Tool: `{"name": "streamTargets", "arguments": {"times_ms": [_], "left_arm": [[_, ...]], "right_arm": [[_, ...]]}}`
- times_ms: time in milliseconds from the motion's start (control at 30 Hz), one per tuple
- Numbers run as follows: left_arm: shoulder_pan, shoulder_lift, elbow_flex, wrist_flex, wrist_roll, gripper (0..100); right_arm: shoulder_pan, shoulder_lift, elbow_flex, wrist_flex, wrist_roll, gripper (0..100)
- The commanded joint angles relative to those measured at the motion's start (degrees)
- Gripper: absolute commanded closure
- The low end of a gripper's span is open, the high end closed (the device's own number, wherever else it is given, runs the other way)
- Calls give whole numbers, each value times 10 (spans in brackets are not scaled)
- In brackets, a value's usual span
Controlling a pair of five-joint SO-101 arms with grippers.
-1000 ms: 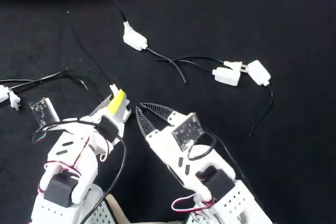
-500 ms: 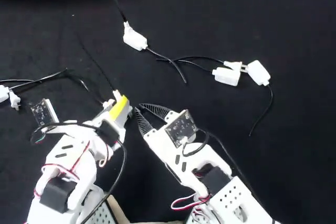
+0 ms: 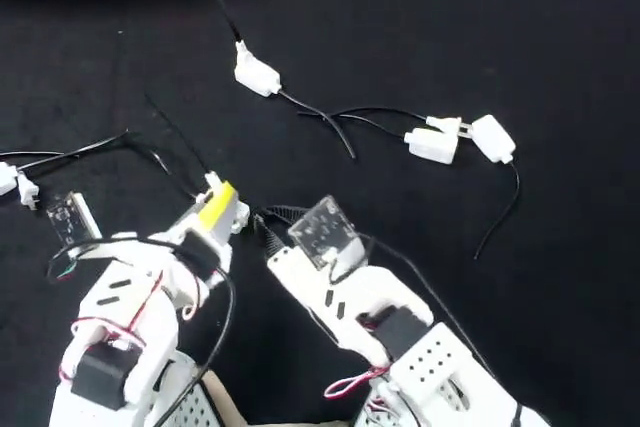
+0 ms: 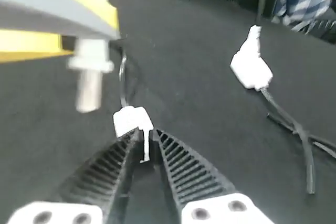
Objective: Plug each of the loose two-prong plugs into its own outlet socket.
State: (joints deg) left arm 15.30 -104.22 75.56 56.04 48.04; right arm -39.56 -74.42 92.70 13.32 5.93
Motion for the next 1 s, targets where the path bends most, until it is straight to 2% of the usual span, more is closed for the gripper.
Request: {"name": "streamTargets", "arguments": {"times_ms": [0,300,600,800,967], "left_arm": [[-24,-4,-1,-28,0,970],[-24,-4,-29,25,-4,970],[-25,-4,-33,25,-2,970],[-25,-4,-32,26,-3,970],[-24,-4,-33,27,-3,970]], "right_arm": [[-6,31,-58,14,4,986],[-18,34,-106,94,25,986],[-46,40,-245,289,24,986],[-93,36,-268,316,23,986],[-98,39,-276,318,23,986]]}}
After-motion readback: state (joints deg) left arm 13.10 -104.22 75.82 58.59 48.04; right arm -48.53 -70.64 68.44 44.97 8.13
